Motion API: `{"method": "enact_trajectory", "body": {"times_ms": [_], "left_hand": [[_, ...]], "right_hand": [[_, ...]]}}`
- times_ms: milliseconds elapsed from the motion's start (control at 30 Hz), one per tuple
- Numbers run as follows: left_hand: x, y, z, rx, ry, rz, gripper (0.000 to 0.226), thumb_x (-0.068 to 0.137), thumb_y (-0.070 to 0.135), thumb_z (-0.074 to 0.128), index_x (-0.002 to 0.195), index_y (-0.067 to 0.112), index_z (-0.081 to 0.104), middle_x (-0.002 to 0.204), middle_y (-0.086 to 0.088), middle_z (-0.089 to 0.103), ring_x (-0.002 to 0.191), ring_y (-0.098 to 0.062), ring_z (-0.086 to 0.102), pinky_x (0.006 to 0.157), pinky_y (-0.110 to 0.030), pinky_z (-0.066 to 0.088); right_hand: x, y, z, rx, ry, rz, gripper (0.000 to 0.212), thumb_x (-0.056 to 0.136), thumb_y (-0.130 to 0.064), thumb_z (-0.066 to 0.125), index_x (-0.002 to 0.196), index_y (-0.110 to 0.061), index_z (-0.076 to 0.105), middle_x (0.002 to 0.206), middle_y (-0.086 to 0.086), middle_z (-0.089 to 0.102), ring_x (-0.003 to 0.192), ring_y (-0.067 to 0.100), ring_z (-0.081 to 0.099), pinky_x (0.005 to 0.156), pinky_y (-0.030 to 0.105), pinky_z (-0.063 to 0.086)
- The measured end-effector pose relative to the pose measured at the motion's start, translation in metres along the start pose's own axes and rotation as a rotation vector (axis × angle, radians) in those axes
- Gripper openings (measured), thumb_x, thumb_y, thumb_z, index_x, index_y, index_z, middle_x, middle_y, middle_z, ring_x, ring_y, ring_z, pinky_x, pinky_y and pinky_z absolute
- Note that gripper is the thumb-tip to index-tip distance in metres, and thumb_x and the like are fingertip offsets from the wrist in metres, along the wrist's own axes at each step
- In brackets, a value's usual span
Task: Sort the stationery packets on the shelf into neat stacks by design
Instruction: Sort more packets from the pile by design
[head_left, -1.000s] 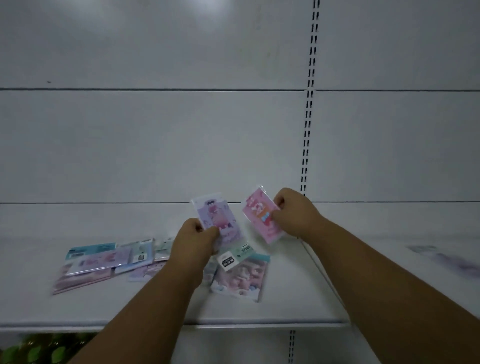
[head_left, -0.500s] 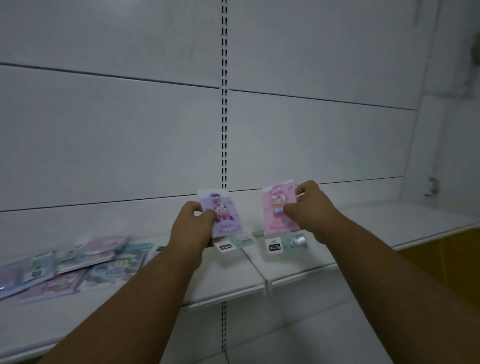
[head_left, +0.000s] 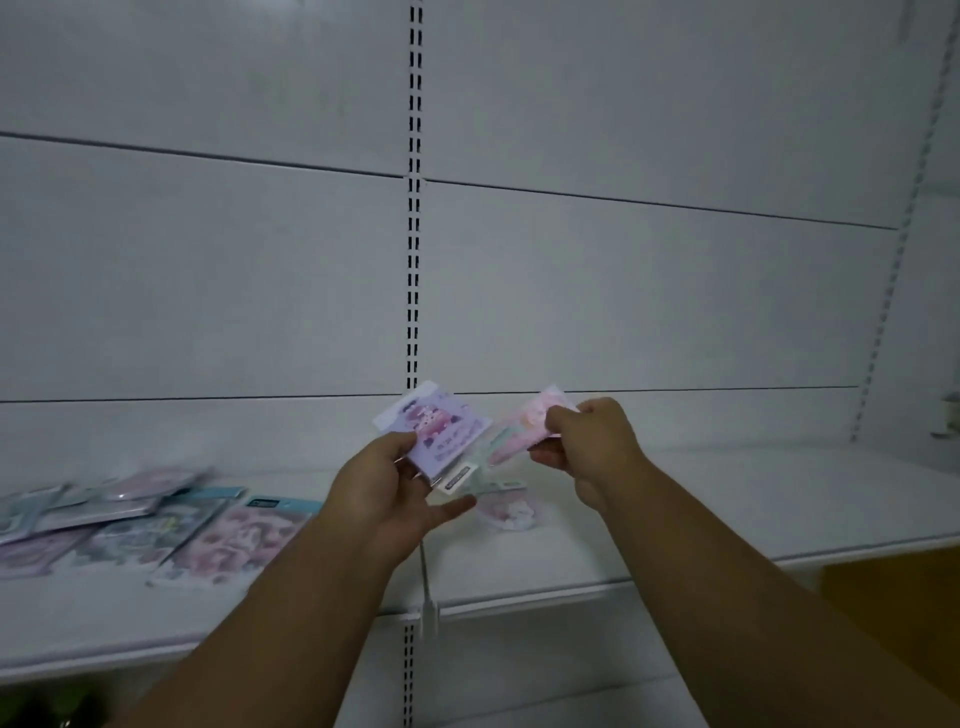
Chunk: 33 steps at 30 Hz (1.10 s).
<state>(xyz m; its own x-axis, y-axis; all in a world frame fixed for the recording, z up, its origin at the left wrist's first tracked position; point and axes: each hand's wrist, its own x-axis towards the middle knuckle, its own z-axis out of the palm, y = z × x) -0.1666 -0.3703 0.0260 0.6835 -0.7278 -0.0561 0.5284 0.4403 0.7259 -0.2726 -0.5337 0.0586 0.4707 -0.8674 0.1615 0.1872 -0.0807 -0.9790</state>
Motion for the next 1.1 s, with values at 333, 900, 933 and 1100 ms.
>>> {"method": "enact_trajectory", "body": {"times_ms": [333, 900, 933, 1100], "left_hand": [[0.021, -0.022, 0.029, 0.035, 0.142, 0.113, 0.020, 0.099, 0.010, 0.046, 0.116, 0.007, 0.057, 0.097, -0.016, 0.073, 0.086, -0.030, 0.070, 0.075, -0.050, 0.056], [0.068, -0.069, 0.086, 0.243, 0.021, -0.050, 0.007, 0.092, 0.003, 0.057, 0.095, 0.007, 0.062, 0.080, -0.013, 0.066, 0.063, -0.019, 0.057, 0.060, -0.029, 0.050], [0.071, -0.073, 0.089, 0.258, 0.028, -0.042, 0.006, 0.092, 0.003, 0.057, 0.093, 0.007, 0.062, 0.079, -0.013, 0.065, 0.062, -0.018, 0.055, 0.059, -0.029, 0.050], [0.086, -0.090, 0.105, 0.284, 0.092, 0.025, 0.010, 0.092, 0.001, 0.057, 0.087, 0.010, 0.060, 0.079, -0.014, 0.067, 0.059, -0.018, 0.054, 0.054, -0.028, 0.048]], "right_hand": [[0.009, 0.015, -0.037, -0.208, -0.190, 0.144, 0.013, 0.084, -0.005, 0.062, 0.094, -0.013, 0.059, 0.095, 0.020, 0.067, 0.066, 0.026, 0.059, 0.047, 0.026, 0.045], [0.062, 0.022, -0.145, -0.492, 0.308, 0.195, 0.009, 0.086, 0.001, 0.055, 0.081, 0.007, 0.060, 0.066, 0.023, 0.060, 0.056, 0.031, 0.059, 0.051, 0.034, 0.046], [0.067, 0.024, -0.149, -0.510, 0.289, 0.198, 0.008, 0.086, 0.002, 0.058, 0.078, 0.006, 0.060, 0.070, 0.025, 0.061, 0.055, 0.030, 0.060, 0.054, 0.037, 0.051], [0.101, 0.041, -0.162, -0.777, 0.155, 0.132, 0.011, 0.074, -0.004, 0.072, 0.076, 0.003, 0.063, 0.087, 0.027, 0.071, 0.073, 0.036, 0.070, 0.067, 0.044, 0.060]]}}
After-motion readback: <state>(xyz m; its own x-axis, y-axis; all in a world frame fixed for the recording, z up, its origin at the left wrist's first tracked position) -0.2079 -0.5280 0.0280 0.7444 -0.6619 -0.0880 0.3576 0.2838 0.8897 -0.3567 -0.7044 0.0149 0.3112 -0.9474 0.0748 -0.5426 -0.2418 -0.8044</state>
